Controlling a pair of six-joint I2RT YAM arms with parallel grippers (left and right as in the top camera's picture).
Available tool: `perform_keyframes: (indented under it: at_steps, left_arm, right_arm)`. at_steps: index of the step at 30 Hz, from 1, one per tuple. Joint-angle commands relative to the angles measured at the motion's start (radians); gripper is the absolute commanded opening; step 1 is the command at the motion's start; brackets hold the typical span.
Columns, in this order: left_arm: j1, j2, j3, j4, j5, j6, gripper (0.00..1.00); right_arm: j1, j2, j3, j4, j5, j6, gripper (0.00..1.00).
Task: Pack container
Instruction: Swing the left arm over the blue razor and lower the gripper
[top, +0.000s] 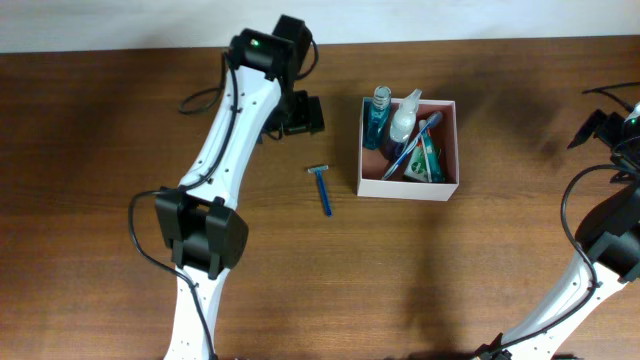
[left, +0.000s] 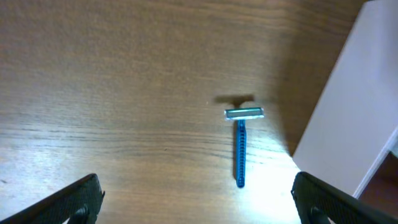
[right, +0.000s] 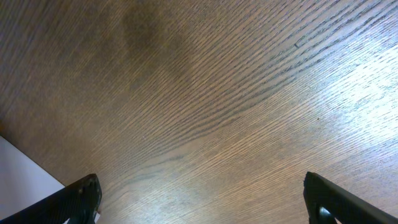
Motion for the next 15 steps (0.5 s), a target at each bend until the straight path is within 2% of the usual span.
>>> perform_keyframes:
  at_steps: [1, 7, 15]
  left_arm:
    - [-0.005, -0.015, -0.083, 0.043, -0.010, -0.065, 0.99]
    - [-0.029, -0.015, -0.214, 0.153, 0.091, -0.068, 0.99]
    - [-0.075, -0.015, -0.363, 0.218, 0.090, -0.100, 0.99]
  right_arm:
    - [-0.004, -0.034, -0.005, 0.002, 0.012, 0.004, 0.99]
    - [-0.004, -0.034, -0.005, 0.002, 0.012, 0.004, 0.99]
    - [-0.004, -0.034, -0.005, 0.002, 0.012, 0.004, 0.99]
